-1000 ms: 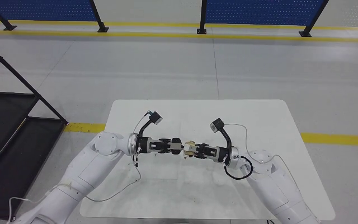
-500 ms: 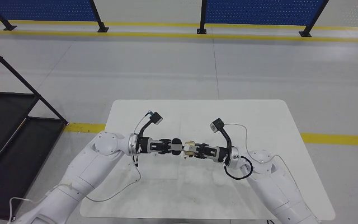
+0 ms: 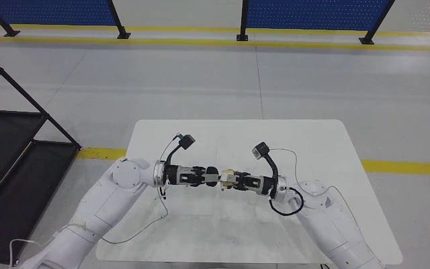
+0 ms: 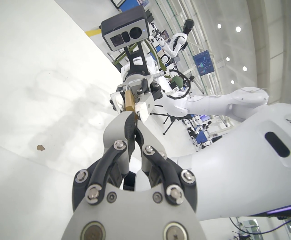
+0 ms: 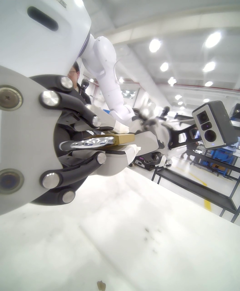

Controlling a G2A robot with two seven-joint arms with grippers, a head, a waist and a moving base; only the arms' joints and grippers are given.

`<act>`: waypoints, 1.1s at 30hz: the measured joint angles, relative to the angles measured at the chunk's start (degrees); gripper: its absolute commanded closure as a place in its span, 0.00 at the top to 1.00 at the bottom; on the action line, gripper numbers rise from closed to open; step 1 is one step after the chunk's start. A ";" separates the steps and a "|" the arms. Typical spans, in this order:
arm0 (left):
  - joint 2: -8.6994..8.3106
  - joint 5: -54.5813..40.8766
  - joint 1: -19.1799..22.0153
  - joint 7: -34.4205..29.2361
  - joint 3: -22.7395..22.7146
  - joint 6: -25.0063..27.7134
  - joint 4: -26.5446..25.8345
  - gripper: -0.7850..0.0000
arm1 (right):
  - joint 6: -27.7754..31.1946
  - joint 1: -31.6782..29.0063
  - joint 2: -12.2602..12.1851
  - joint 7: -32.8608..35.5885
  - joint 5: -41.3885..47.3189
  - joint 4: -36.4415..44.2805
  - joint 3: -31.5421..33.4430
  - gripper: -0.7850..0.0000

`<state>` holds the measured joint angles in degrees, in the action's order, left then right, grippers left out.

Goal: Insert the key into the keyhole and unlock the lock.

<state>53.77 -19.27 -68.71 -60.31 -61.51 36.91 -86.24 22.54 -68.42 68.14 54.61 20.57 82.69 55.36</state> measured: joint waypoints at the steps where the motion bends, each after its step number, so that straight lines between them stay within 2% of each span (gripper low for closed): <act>1: -0.02 0.85 -0.12 0.45 -0.17 0.23 -0.24 0.00 | 0.00 0.00 0.00 0.00 0.00 0.00 0.00 0.00; 33: -0.69 18.94 -4.26 10.81 -3.71 9.14 -6.63 0.00 | 0.00 0.00 0.00 0.00 0.00 0.00 0.00 0.00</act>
<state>53.08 -0.33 -72.97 -49.51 -65.22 46.05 -92.87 22.54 -68.42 68.14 54.62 20.57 82.69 55.36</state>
